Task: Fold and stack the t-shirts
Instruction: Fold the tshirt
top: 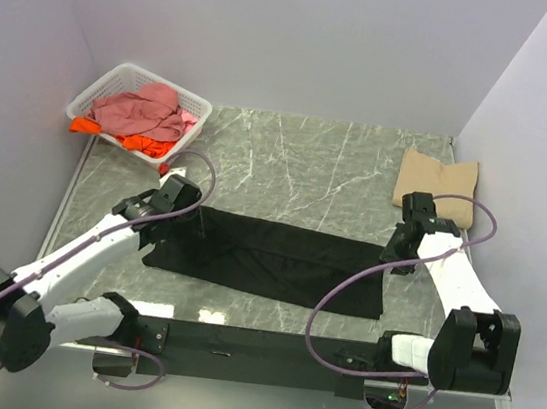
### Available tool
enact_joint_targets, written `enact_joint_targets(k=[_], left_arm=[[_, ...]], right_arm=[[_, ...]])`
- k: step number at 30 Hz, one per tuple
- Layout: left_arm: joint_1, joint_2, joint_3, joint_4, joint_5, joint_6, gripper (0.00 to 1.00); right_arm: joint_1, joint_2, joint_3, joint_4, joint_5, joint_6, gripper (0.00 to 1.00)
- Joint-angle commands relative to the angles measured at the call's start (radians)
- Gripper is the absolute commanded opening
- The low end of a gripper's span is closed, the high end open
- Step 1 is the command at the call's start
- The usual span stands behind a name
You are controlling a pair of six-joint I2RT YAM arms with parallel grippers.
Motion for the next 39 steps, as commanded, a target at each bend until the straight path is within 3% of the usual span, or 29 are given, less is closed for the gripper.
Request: enact_joint_targets(k=[1,3,7,12,15,19,22,28,34,39], left_arm=[[-0.011,-0.085,0.008,-0.070,-0.001,-0.050,0.62],[-0.011,-0.120,0.019,-0.081,-0.010,-0.060,0.71],[-0.011,-0.096,0.056,-0.043,-0.018,-0.048,0.79],[-0.008,0.102,0.115,0.026,-0.019,-0.040,0.80],[0.000,0.202,0.172,0.037,-0.036,-0.036,0.73],[0.000,0.254,0.208,0.042,-0.035,-0.018,0.63],[0.006,0.257,0.189,0.022,-0.061,-0.017,0.61],[0.193,0.184,0.091,0.058,0.091,-0.027,0.63],[0.213,0.142,0.067,0.023,0.109,-0.031,0.66],[0.293,0.176,0.010,0.142,0.197,-0.050,0.70]], right_arm=[[0.000,-0.089,-0.021,-0.042,0.018,0.016,0.39],[0.000,-0.117,-0.012,-0.050,0.017,0.018,0.47],[0.000,-0.135,0.043,-0.032,0.006,-0.004,0.54],[0.014,-0.043,0.132,0.010,-0.055,-0.036,0.53],[0.050,-0.008,0.163,0.033,-0.087,-0.030,0.52],[0.203,0.020,0.172,0.057,-0.091,0.010,0.51],[0.334,0.040,0.165,0.111,-0.127,0.061,0.49],[0.555,0.118,0.200,0.241,-0.184,0.174,0.47],[0.764,0.336,0.423,0.261,-0.193,0.188,0.46],[0.874,0.523,0.634,0.264,-0.195,0.194,0.44]])
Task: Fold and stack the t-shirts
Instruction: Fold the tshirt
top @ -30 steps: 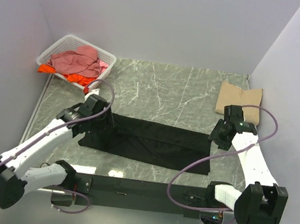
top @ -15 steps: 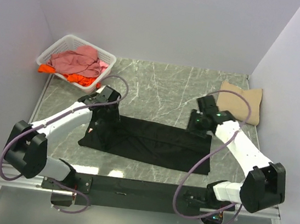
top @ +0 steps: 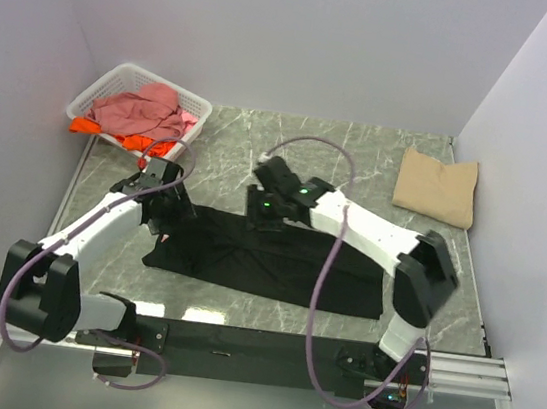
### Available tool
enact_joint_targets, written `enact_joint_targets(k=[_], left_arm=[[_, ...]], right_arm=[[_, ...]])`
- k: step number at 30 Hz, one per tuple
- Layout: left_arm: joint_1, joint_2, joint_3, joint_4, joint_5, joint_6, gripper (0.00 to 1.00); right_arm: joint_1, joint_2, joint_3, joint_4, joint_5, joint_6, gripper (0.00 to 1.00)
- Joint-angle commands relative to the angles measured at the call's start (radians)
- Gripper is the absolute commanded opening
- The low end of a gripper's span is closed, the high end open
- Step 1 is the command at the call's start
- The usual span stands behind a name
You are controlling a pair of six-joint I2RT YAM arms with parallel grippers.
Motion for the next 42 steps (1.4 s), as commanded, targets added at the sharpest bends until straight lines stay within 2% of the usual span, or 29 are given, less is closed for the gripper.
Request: enact_joint_targets(k=[1,9,17,26,42], left_arm=[[0.039,0.034,-0.011,0.097,0.066,-0.006,0.70],[0.057,0.239,0.162,0.175,0.105,0.022,0.67],[0.063,0.402,0.208,0.238,0.154,0.016,0.64],[0.065,0.464,0.223,0.250,0.158,0.022,0.62],[0.065,0.471,0.228,0.249,0.168,0.022,0.61]], right_arm=[[0.070,0.091,0.140,0.031,-0.005,0.019,0.44],[0.141,0.244,0.242,0.031,0.012,0.021,0.43],[0.152,0.306,0.263,0.033,0.055,0.005,0.43],[0.153,0.376,0.320,0.011,0.068,-0.018,0.43],[0.157,0.461,0.363,0.002,0.089,-0.038,0.43]])
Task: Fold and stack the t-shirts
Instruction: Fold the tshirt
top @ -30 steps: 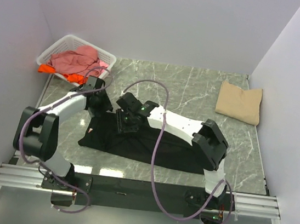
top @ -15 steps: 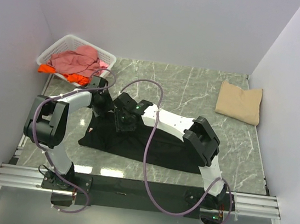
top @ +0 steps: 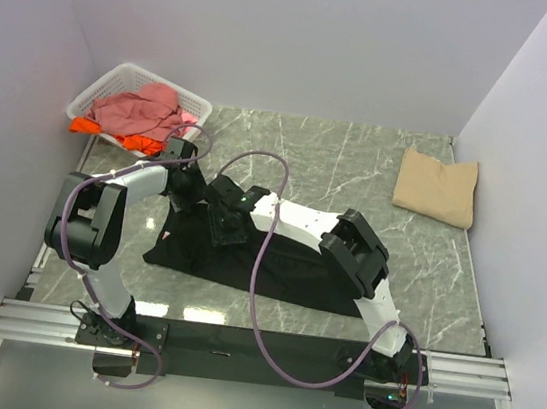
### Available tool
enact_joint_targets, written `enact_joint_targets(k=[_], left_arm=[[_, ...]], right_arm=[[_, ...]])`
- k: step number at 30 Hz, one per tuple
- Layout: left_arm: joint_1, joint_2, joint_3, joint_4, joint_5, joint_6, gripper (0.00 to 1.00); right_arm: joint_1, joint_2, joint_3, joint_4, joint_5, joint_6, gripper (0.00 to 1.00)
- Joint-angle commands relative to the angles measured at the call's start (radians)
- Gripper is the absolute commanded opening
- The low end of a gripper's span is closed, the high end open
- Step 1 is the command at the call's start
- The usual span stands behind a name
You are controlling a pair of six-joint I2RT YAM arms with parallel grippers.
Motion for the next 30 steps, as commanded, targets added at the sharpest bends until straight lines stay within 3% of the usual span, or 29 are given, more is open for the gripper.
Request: enact_joint_targets(k=[1,6,7,8,25,30], left_arm=[[0.003,0.007,0.021,0.019,0.011,0.013,0.61],[0.004,0.009,0.014,0.020,0.011,0.018,0.61],[0.004,0.009,0.012,0.022,0.013,0.018,0.61],[0.004,0.010,0.012,0.022,0.013,0.018,0.61],[0.018,0.030,0.020,0.017,0.014,0.042,0.60],[0.021,0.041,0.031,0.010,0.011,0.051,0.60]], right_arm=[[0.006,0.009,0.069,0.000,0.036,-0.019,0.38],[0.006,0.018,0.056,0.006,0.036,-0.031,0.13],[0.006,0.018,0.052,0.004,0.036,-0.039,0.01],[0.008,0.011,0.047,0.004,0.034,-0.042,0.00],[0.032,-0.209,-0.237,-0.016,-0.050,-0.102,0.00],[0.064,-0.213,-0.249,-0.037,-0.072,-0.122,0.10]])
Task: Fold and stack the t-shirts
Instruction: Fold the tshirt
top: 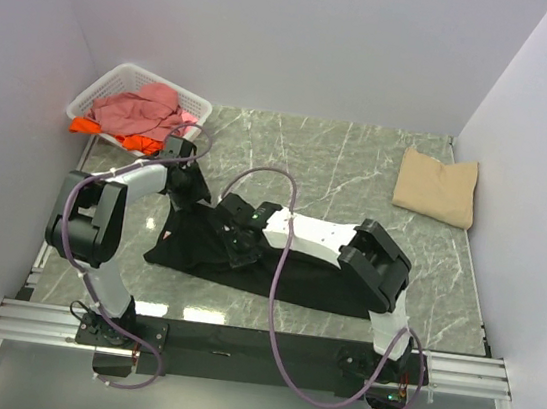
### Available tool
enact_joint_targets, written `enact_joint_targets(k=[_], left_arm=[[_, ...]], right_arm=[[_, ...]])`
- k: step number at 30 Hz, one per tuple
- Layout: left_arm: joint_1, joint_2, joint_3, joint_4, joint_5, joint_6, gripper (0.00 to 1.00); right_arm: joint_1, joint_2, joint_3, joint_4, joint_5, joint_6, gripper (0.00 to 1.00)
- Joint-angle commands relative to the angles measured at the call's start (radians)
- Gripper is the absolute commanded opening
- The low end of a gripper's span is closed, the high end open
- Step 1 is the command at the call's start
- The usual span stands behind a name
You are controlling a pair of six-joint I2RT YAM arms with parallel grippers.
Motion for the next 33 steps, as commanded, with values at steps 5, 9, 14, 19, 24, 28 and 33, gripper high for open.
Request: enact_joint_targets(k=[5,9,14,19,24,28,33], left_arm=[[0.011,0.045,0.047,0.003,-0.008,0.038,0.60],[0.012,0.055,0.066,-0.003,-0.008,0.042,0.60],[0.012,0.063,0.078,-0.020,-0.017,0.053,0.59],[0.014,0.046,0.092,-0.038,-0.029,0.065,0.59],[0.014,-0.001,0.132,-0.063,-0.051,0.073,0.65],[0.011,-0.037,0.159,-0.080,-0.040,0.062,0.70],[-0.008,-0.092,0.115,-0.049,0.004,0.009,0.71]], right_arm=[[0.069,-0.083,-0.043,-0.053,-0.010,-0.057,0.19],[0.072,-0.132,-0.097,-0.059,0.027,-0.049,0.32],[0.064,-0.206,-0.117,-0.064,0.063,-0.040,0.43],[-0.017,-0.285,-0.146,-0.058,0.079,-0.006,0.44],[-0.237,-0.359,-0.221,-0.045,0.109,0.003,0.44],[-0.382,-0.381,-0.292,-0.018,0.108,-0.022,0.44],[-0.492,-0.364,-0.350,0.004,0.132,-0.037,0.43]])
